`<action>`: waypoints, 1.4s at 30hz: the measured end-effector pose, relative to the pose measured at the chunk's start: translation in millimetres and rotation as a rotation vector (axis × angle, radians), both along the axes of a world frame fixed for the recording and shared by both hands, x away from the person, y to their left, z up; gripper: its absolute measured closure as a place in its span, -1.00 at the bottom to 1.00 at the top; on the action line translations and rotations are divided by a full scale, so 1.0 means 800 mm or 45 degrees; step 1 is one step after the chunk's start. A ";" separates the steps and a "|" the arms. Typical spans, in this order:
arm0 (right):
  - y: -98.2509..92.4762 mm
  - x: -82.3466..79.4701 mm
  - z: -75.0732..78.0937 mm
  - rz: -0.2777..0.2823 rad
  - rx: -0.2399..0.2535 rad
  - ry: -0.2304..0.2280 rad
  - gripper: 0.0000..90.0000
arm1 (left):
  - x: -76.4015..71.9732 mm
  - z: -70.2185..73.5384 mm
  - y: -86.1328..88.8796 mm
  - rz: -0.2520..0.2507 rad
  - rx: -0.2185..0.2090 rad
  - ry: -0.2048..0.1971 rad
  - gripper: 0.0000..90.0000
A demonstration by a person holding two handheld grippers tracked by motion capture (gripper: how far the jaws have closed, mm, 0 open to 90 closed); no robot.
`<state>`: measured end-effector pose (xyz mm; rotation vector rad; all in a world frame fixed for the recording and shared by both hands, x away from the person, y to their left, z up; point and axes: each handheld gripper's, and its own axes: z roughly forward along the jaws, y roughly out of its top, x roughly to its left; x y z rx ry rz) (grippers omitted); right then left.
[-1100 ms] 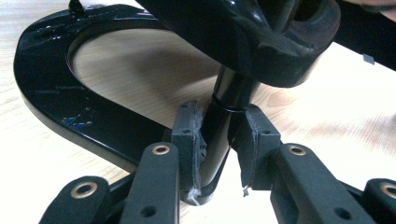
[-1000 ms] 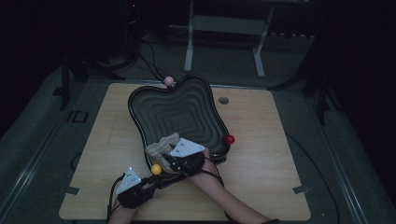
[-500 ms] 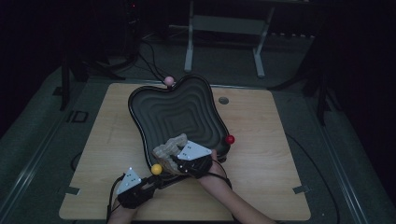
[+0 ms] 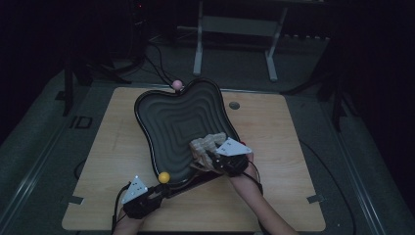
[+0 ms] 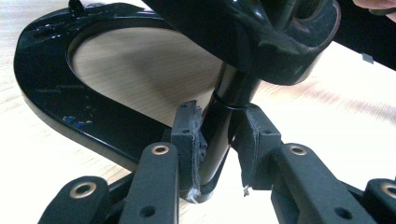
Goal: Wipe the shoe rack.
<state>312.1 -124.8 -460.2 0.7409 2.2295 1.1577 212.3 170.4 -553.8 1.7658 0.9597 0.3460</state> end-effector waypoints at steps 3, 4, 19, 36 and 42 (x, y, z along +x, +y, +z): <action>-0.013 0.000 -0.002 -0.013 0.016 0.008 0.45 | 0.001 0.000 0.000 -0.001 0.000 0.002 0.55; -0.015 -0.001 -0.001 -0.013 0.009 0.009 0.45 | 0.001 0.000 0.000 -0.001 0.000 0.002 0.56; -0.004 0.021 0.000 -0.046 0.024 0.036 0.44 | 0.030 0.001 0.010 0.030 0.015 0.016 0.55; 0.008 0.038 -0.002 -0.115 0.079 0.056 0.43 | 0.041 0.011 0.030 0.045 0.072 0.046 0.32; 0.009 0.038 -0.002 -0.117 0.086 0.054 0.43 | 0.017 0.038 0.050 0.090 0.010 -0.053 0.22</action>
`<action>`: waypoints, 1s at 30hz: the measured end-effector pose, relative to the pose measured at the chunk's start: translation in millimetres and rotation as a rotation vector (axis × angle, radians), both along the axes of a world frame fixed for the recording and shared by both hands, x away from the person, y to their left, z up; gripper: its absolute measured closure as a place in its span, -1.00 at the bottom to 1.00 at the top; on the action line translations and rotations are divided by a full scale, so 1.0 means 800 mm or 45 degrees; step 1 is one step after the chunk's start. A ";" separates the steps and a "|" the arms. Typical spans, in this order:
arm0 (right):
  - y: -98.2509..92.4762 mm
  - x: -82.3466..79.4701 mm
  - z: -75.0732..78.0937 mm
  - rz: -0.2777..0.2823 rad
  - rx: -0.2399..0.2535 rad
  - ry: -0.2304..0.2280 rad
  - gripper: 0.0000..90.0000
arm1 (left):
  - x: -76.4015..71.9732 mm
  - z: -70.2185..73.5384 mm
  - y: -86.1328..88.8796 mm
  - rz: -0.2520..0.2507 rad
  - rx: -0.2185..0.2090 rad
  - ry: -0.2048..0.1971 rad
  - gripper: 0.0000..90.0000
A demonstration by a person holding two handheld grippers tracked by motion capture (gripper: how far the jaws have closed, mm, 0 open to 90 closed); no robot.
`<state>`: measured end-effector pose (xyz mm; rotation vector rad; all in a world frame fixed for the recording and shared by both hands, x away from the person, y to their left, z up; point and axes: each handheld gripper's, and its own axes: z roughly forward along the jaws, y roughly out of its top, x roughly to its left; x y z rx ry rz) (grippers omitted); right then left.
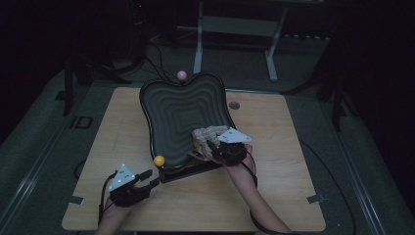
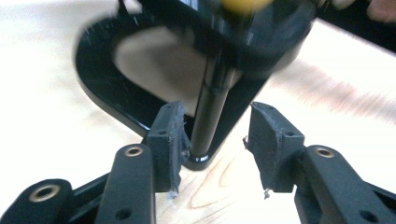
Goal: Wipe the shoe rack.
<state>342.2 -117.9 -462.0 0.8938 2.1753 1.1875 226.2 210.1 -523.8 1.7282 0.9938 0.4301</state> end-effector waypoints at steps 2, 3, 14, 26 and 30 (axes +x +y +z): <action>0.000 0.000 0.000 0.000 -0.004 0.003 0.42 | -0.007 0.014 0.004 0.014 -0.027 -0.082 0.18; 0.000 0.000 0.000 -0.001 -0.005 0.004 0.42 | -0.010 0.020 0.004 0.014 -0.028 -0.119 0.18; 0.000 0.000 0.000 -0.001 0.001 0.006 0.42 | 0.013 0.048 -0.024 -0.016 0.044 -0.208 0.08; 0.000 0.000 0.001 -0.001 -0.006 0.006 0.42 | 0.037 0.042 -0.042 0.038 0.040 -0.190 0.27; 0.001 0.000 0.002 0.000 0.000 0.003 0.42 | 0.037 0.041 -0.041 0.022 0.048 -0.193 0.29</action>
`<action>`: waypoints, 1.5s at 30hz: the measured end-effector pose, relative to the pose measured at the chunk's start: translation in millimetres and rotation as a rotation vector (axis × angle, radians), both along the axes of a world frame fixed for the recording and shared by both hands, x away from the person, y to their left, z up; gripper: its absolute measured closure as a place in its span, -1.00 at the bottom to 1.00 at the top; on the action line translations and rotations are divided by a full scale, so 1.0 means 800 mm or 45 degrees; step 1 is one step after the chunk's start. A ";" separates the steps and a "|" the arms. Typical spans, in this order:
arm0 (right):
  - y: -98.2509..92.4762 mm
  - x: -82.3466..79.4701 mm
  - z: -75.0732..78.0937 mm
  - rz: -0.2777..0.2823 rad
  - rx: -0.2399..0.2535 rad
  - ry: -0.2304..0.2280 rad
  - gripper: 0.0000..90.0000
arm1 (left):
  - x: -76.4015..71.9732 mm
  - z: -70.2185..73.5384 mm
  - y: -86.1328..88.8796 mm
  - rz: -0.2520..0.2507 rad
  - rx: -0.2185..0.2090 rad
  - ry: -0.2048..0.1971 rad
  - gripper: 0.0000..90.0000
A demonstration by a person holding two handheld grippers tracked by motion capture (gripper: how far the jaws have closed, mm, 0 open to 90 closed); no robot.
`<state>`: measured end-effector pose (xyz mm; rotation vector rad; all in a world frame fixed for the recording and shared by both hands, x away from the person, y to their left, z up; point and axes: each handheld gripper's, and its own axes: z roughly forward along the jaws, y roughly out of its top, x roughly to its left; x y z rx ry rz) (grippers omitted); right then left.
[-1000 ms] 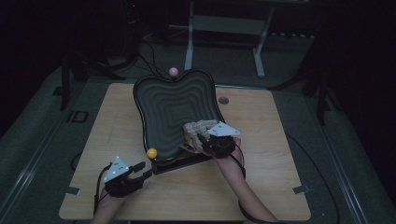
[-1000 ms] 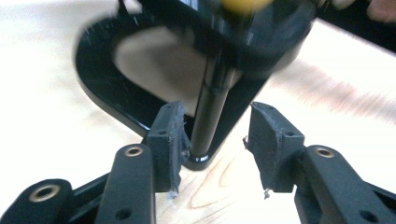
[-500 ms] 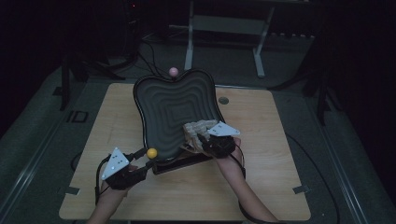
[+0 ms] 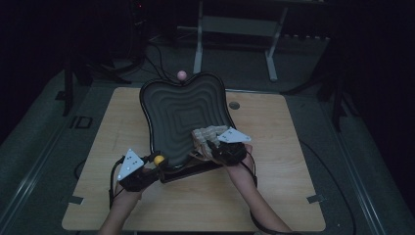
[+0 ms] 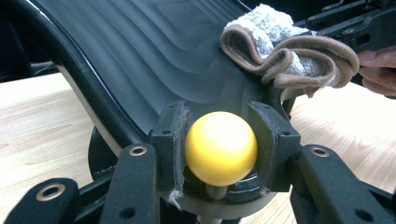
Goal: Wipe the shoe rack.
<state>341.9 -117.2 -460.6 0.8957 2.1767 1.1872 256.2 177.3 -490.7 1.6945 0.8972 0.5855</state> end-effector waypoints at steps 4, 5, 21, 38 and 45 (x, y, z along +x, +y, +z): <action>-0.002 -0.003 0.019 0.052 0.045 0.010 0.43 | 0.000 -0.002 0.001 -0.009 -0.006 -0.012 0.30; -0.003 -0.007 0.027 0.055 0.057 -0.008 0.43 | 0.001 -0.002 0.002 -0.015 -0.010 -0.012 0.30; -0.077 -0.083 0.115 0.039 0.123 -0.237 0.41 | 0.006 0.001 0.006 -0.073 0.017 0.009 0.31; -0.091 -0.050 -0.021 -0.041 -0.011 0.041 0.43 | 0.012 0.002 0.011 -0.145 0.029 0.025 0.31; -0.092 -0.049 -0.048 -0.068 -0.074 0.083 0.45 | 0.015 0.000 0.013 -0.183 0.021 0.018 0.31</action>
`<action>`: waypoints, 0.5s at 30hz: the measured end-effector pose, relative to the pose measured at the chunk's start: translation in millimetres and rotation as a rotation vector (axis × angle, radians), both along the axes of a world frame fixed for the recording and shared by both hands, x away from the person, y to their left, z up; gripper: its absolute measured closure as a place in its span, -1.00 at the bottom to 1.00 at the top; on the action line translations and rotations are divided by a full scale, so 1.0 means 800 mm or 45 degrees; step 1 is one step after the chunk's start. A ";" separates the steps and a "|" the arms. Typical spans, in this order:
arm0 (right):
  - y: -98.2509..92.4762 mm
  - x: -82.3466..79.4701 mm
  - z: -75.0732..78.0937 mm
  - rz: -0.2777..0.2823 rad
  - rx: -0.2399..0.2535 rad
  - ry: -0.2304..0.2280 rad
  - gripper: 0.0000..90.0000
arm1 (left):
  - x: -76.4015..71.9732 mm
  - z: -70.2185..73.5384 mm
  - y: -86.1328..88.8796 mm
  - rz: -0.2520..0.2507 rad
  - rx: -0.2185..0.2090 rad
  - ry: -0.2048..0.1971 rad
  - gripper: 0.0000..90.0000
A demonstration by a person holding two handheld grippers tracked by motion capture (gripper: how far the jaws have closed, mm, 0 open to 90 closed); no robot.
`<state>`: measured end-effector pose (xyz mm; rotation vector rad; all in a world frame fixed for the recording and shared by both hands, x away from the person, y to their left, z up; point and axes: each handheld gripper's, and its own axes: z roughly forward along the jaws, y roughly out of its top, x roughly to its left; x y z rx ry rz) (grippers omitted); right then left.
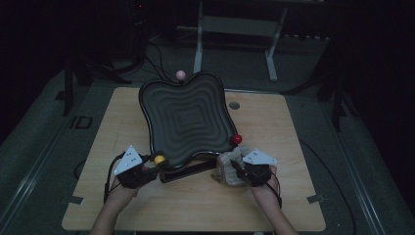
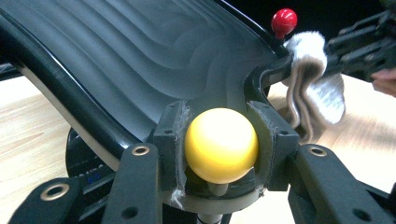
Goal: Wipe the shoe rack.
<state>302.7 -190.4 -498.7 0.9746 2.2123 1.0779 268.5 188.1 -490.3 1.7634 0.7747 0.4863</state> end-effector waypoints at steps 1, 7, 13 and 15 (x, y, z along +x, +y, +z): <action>0.002 0.001 -0.006 0.003 -0.021 0.022 0.45 | 0.000 0.000 0.000 -0.001 0.002 0.000 0.32; 0.007 -0.008 0.018 0.027 -0.003 -0.039 0.45 | 0.002 -0.001 0.002 -0.026 -0.004 0.000 0.32; 0.010 -0.001 0.000 0.014 -0.030 0.002 0.45 | 0.003 0.000 0.001 -0.032 0.003 -0.001 0.32; 0.010 0.000 -0.002 0.015 -0.037 0.016 0.45 | 0.003 0.000 0.001 -0.033 0.007 -0.001 0.32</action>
